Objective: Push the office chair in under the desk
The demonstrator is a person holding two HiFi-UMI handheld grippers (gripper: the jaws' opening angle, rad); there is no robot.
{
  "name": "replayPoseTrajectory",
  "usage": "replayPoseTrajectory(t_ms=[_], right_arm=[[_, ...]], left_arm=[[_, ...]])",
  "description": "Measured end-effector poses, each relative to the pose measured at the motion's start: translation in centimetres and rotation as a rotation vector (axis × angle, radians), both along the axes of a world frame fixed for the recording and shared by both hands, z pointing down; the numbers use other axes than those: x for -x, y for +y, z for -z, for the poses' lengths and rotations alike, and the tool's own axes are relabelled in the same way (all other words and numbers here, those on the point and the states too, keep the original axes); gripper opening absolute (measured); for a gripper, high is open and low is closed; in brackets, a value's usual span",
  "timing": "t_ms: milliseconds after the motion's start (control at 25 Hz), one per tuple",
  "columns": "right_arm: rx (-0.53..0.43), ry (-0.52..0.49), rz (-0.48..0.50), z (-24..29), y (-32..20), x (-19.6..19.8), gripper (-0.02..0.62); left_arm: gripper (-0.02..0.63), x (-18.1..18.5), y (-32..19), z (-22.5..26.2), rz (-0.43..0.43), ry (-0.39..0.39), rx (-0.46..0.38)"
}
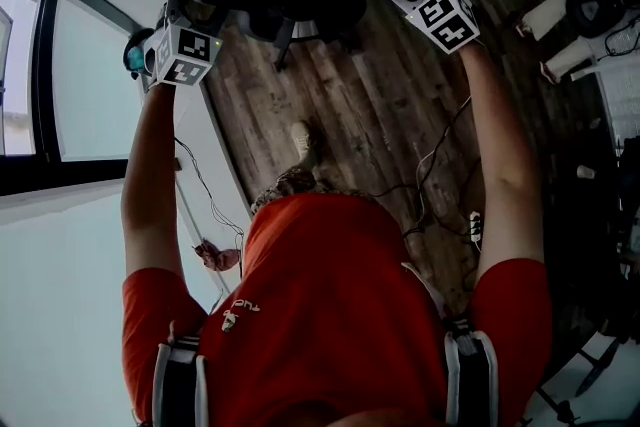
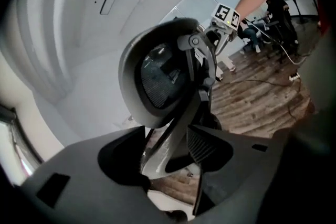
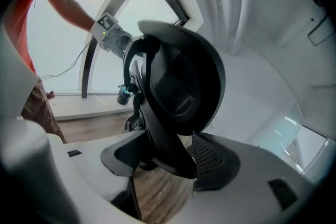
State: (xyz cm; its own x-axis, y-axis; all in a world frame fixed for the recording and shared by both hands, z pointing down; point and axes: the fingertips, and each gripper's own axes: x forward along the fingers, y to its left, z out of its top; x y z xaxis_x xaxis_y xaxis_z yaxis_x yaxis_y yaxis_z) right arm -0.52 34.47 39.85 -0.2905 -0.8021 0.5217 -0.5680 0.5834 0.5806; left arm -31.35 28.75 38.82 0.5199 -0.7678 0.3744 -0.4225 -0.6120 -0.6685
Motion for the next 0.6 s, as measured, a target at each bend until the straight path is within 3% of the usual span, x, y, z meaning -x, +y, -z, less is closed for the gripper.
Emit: replayPoseTrajectory(t_ms=[200, 600], right_arm=[[0.074, 0.126, 0.008, -2.4, -2.9, -1.8, 0.276], [0.252, 0.342, 0.117, -7.2, -5.7, -2.8, 0.275]], left_arm=[[0.265, 0.5, -3.3, -2.7, -0.020, -0.191, 0.006], [0.267, -0.3, -6.4, -6.7, -0.108, -0.433, 0.088]])
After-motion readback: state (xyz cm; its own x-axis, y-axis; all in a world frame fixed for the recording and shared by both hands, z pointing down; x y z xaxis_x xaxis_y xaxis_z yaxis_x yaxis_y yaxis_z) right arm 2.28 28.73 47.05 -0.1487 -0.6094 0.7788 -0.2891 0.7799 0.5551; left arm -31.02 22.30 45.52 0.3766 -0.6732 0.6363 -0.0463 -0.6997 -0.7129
